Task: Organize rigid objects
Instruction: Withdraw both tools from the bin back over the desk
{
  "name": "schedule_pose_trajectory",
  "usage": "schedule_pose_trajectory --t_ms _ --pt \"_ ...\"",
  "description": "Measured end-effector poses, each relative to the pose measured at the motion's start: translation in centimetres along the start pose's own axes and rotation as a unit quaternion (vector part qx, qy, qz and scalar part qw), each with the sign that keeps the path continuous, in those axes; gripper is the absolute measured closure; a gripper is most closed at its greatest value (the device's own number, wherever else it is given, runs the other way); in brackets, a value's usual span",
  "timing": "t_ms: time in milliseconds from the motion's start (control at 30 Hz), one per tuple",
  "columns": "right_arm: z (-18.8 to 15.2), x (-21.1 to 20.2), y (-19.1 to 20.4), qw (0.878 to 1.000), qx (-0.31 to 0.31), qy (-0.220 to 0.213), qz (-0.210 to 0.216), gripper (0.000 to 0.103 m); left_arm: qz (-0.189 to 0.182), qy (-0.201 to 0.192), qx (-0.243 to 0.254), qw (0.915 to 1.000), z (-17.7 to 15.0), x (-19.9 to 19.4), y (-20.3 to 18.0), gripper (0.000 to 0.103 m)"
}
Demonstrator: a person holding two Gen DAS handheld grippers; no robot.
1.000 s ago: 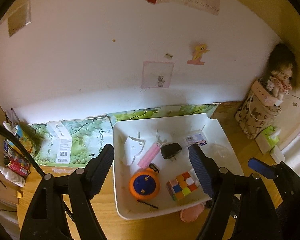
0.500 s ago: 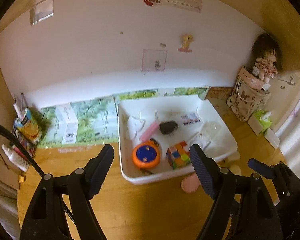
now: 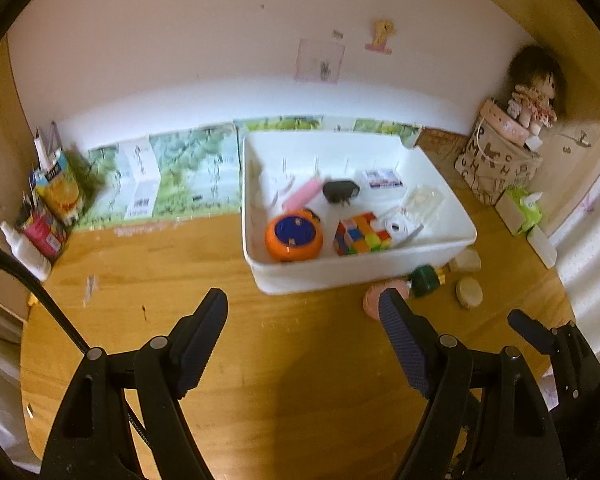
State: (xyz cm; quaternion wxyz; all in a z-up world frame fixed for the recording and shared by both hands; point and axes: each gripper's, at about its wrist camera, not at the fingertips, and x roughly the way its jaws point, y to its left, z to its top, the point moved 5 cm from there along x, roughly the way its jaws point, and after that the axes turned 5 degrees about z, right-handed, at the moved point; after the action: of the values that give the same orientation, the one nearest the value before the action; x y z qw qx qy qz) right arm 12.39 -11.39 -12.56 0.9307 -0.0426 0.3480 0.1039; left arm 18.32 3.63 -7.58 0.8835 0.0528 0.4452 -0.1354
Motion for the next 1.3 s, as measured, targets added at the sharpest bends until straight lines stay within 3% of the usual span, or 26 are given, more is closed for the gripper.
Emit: schedule_pose_trajectory --t_ms 367,800,1300 --pt "-3.5 0.1 -2.5 1.0 -0.009 0.017 -0.012 0.022 -0.01 0.067 0.001 0.9977 -3.8 2.6 -2.0 0.022" --pt "-6.9 2.7 -9.1 0.997 -0.003 0.075 0.0 0.022 -0.001 0.16 -0.003 0.9872 -5.5 8.4 -6.1 0.021" --pt "-8.0 7.1 -14.8 0.991 -0.025 0.13 0.035 0.022 0.025 0.186 -0.017 0.9821 -5.7 14.2 -10.9 0.02"
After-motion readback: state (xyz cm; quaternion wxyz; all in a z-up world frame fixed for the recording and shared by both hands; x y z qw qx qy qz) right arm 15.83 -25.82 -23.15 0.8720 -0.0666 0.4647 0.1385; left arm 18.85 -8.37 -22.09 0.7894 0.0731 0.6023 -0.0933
